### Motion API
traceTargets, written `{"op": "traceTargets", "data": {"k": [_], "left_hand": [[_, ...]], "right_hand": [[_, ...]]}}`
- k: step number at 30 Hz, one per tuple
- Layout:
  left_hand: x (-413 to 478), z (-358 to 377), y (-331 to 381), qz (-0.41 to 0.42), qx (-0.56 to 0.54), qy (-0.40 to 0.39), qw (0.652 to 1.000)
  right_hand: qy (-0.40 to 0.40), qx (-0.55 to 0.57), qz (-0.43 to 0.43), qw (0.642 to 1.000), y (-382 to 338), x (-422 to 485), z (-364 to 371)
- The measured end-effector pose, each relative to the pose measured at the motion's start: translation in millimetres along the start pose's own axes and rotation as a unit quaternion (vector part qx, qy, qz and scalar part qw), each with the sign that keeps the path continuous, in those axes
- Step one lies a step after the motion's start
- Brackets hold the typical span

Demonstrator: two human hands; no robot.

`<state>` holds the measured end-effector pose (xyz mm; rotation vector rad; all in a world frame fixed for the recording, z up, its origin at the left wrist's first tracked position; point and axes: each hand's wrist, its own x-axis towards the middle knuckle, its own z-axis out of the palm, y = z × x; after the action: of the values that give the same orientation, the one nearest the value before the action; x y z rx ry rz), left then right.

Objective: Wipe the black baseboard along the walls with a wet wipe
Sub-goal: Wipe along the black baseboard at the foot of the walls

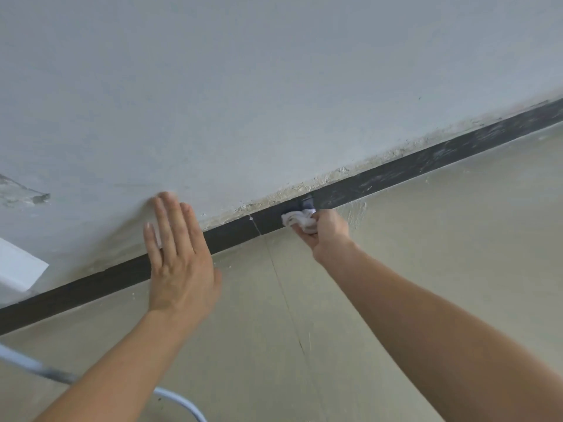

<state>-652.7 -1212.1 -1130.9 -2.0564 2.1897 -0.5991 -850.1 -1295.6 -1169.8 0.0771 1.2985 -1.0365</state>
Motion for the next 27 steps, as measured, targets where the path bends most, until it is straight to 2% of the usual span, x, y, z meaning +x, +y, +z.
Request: {"op": "traceTargets", "data": {"k": [4, 7, 12, 14, 20, 25, 27], "left_hand": [[22, -11, 33, 0.137, 0.002, 0.095, 0.986], [56, -23, 54, 0.17, 0.016, 0.159, 0.972], [91, -22, 67, 0.159, 0.106, 0.217, 0.957], [93, -18, 68, 0.161, 0.122, 0.22, 0.954], [97, -17, 53, 0.187, 0.109, 0.238, 0.947], [97, -18, 52, 0.189, 0.101, 0.236, 0.948], [97, -16, 52, 0.186, 0.101, 0.237, 0.948]], "right_hand": [[0.057, 0.065, -0.066, 0.994, -41, 2, -36], [0.085, 0.044, -0.065, 0.993, -47, 0, -45], [-0.082, -0.099, 0.052, 0.99, -7, -16, -24], [-0.105, -0.107, 0.052, 0.987, -1, -13, -13], [-0.003, -0.076, -0.02, 0.997, -47, 11, -23], [0.072, 0.044, -0.116, 0.99, -89, 11, -59], [0.099, 0.064, -0.118, 0.986, -91, 5, -68]]}}
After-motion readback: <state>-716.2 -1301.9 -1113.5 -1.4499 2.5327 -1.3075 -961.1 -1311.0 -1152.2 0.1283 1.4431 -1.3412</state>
